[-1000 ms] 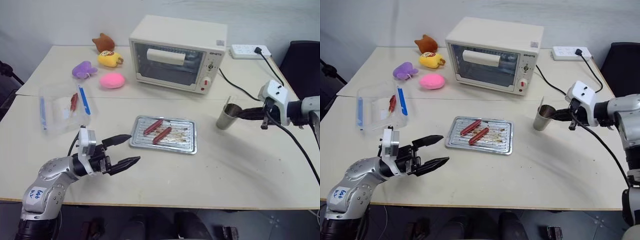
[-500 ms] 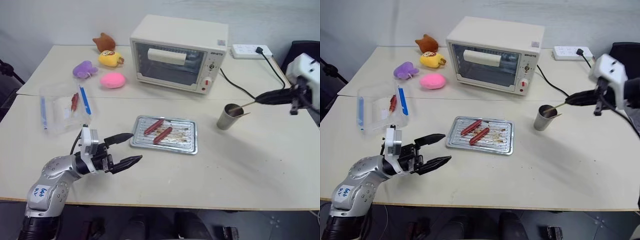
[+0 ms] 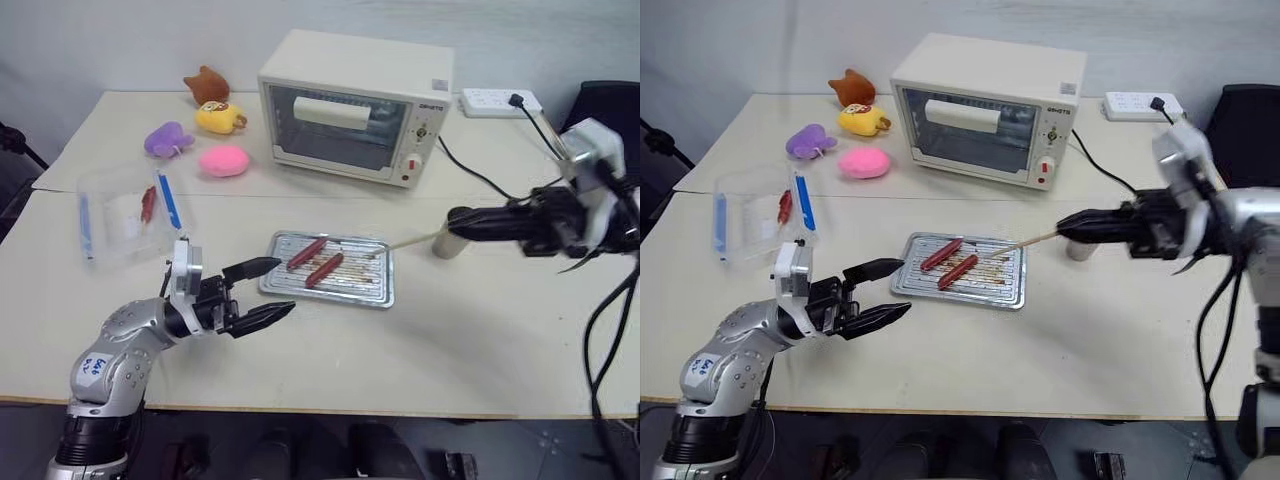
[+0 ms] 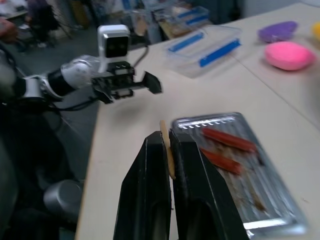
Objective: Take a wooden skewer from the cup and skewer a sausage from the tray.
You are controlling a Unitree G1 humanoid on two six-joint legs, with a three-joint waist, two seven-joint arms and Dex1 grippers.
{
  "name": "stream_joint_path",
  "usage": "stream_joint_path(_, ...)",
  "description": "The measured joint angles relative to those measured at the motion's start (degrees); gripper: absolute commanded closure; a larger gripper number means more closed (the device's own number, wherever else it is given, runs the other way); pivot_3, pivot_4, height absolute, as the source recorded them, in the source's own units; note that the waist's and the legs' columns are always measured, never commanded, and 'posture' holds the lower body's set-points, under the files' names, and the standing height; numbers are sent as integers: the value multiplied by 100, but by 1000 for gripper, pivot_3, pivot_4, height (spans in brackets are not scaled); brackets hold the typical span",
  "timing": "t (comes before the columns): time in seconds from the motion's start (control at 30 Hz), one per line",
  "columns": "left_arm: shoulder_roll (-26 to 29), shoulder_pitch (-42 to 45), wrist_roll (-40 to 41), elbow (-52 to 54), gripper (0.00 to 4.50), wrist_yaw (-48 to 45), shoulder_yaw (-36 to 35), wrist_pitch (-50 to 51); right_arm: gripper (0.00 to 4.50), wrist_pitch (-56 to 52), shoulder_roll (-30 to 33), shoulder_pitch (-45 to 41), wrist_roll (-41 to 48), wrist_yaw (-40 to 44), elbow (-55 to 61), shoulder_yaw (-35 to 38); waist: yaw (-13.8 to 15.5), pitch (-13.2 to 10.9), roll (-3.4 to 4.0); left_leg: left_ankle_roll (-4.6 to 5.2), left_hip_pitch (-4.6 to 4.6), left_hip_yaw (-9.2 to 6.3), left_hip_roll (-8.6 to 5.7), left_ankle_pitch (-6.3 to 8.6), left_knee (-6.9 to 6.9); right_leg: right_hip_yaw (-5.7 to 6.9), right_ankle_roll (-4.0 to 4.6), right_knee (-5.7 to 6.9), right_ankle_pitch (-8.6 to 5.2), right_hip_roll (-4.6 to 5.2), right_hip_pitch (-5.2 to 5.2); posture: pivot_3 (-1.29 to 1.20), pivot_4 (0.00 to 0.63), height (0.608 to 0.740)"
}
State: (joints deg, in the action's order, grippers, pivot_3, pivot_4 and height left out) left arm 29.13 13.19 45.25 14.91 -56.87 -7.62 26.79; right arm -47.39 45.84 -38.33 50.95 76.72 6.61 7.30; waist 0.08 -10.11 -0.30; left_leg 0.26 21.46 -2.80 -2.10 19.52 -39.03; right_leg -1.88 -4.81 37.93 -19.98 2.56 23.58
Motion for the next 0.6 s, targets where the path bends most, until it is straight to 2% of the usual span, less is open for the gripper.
stream_joint_path(0.17,-133,255,275,95,0,65,158,354,4470,-111,-875,304,245,-623,470,-282,-9,0,0,2,2,1,-4,2,-2,-2,-2,-3,1,2,0,0,150,740)
stream_joint_path(0.37,-201,434,478,245,0,188,193,599,4470,-35,-1251,291,218,-905,492,-460,-17,0,0,2,1,0,-3,2,-3,-1,-2,-3,1,2,1,0,150,740)
stream_joint_path(0.47,-217,450,544,267,461,210,196,704,4500,0,-1290,292,178,-927,492,-489,-19,0,0,2,1,0,-3,1,-3,-1,-2,-2,1,1,1,0,150,740)
stream_joint_path(0.6,-235,449,644,301,1416,228,196,782,4500,7,-1313,297,174,-942,492,-528,-24,0,0,2,1,0,-3,1,-2,-1,-2,-3,1,1,1,0,150,740)
